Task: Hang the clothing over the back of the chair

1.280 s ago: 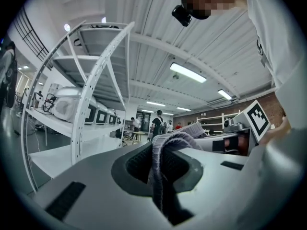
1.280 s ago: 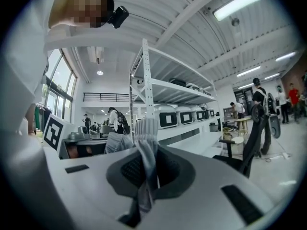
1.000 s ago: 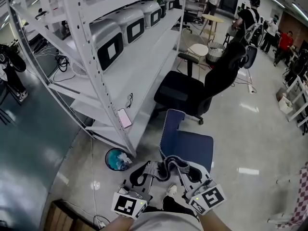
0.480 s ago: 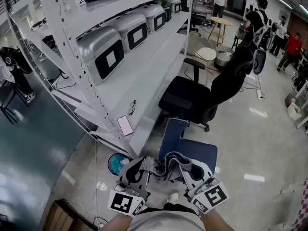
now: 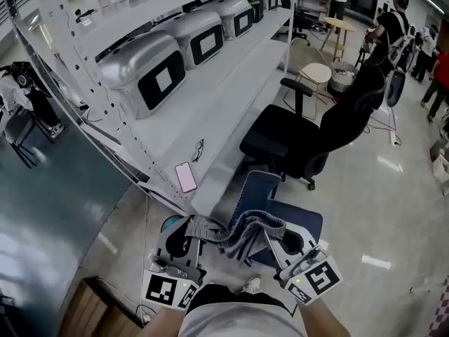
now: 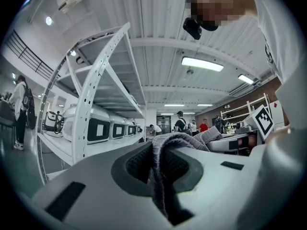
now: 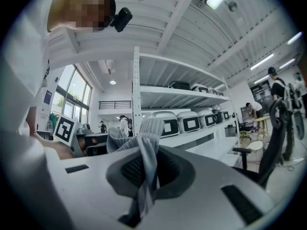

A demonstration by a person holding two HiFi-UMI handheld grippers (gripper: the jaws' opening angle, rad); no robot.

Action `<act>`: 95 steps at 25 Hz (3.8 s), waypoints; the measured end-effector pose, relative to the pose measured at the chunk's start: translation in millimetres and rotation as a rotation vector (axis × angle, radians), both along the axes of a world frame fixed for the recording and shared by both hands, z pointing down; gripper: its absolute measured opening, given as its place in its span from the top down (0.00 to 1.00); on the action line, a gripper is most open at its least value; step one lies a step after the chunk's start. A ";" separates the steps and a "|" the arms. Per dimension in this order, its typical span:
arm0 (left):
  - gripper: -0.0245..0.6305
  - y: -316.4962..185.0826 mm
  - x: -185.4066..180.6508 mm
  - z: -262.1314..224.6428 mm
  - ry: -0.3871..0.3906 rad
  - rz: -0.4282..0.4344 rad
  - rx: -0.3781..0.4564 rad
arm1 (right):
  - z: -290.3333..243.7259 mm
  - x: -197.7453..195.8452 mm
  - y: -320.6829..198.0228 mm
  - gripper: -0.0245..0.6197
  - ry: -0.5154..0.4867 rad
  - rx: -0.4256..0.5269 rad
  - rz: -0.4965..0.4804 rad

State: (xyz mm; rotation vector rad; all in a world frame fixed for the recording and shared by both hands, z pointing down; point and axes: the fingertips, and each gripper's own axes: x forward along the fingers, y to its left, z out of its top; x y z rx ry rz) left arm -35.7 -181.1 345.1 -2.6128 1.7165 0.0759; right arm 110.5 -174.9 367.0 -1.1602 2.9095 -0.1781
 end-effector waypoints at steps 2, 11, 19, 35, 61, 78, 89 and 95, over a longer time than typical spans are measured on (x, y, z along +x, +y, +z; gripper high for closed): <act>0.91 -5.1 -0.9 0.4 -0.003 0.004 -0.001 | 2.5 1.9 -5.0 0.93 -0.002 -0.008 0.007; 0.91 -42.3 -3.9 -9.0 0.026 0.119 0.011 | -12.0 -5.7 -30.5 0.93 0.007 0.000 0.088; 0.91 -83.6 -19.0 -23.0 0.018 0.174 0.049 | -25.5 -1.1 -63.0 0.93 0.059 0.046 0.157; 0.91 -168.2 -1.5 47.3 -0.015 0.223 -0.080 | 36.7 17.9 -144.5 0.93 0.151 -0.046 0.225; 0.91 -233.3 27.0 228.4 -0.124 0.226 -0.358 | 231.9 37.5 -199.0 0.93 0.371 -0.270 0.352; 0.91 -247.6 38.1 315.6 -0.112 0.215 -0.455 | 324.0 46.5 -209.6 0.93 0.471 -0.379 0.367; 0.91 -250.7 40.2 349.7 -0.132 0.209 -0.492 | 353.2 45.9 -211.8 0.93 0.466 -0.404 0.363; 0.91 -249.9 43.1 360.3 -0.140 0.216 -0.499 | 369.1 44.1 -210.4 0.77 0.473 -0.445 0.342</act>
